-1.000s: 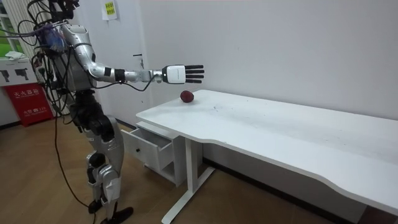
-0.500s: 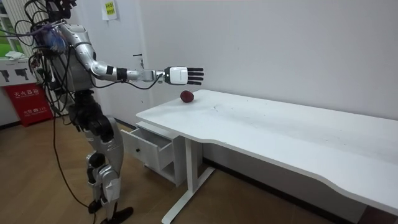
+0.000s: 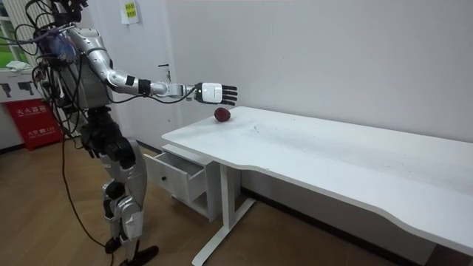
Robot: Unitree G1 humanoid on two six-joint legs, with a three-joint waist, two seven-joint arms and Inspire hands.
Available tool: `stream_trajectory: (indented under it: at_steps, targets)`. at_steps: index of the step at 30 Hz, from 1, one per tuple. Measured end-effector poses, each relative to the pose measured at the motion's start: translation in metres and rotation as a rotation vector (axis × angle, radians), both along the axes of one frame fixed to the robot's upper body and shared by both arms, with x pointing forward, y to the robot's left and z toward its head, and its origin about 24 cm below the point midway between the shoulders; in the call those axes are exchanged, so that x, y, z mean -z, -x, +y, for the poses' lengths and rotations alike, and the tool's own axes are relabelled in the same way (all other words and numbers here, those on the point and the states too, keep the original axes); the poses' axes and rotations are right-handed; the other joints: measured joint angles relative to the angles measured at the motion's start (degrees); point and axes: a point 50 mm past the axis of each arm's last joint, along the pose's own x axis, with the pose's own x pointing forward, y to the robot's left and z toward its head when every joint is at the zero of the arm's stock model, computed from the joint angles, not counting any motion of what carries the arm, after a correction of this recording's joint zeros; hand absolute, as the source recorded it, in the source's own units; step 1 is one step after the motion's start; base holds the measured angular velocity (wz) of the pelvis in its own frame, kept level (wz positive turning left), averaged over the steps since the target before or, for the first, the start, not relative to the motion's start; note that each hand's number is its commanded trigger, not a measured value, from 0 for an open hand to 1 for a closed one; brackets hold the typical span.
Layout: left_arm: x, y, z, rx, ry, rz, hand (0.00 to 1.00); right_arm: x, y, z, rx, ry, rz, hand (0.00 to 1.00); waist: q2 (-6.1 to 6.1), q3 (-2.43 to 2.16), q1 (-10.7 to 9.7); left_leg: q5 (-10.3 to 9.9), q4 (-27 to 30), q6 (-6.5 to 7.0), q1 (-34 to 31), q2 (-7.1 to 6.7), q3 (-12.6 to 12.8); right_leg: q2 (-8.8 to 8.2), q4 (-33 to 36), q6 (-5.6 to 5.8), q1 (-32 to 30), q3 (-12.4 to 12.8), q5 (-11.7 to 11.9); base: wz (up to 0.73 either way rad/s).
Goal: Put apple and close drawer
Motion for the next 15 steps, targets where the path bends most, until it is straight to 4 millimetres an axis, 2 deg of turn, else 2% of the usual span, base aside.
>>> stream_trajectory:
  at_steps: [6, 15]
  targets:
    - [0.0, -0.002, 0.0, 0.01, 0.001, -0.002, 0.0, 0.011, -0.001, 0.004, -0.06, 0.004, 0.074, 0.0, 0.42, 0.0, 0.1, 0.0, 0.1, 0.0, -0.1, 0.0, -0.3, 0.01, 0.0, 0.0, 0.0, -0.4, 0.0, 0.05]
    - [0.0, -0.002, 0.0, 0.012, 0.002, -0.002, 0.0, 0.013, -0.004, 0.011, -0.177, 0.022, 0.119, 0.0, 1.03, 0.0, 0.5, 0.0, 0.1, -0.02, 1.0, 0.04, -0.2, 0.01, -0.1, 0.0, 0.8, -0.3, 0.0, 0.0]
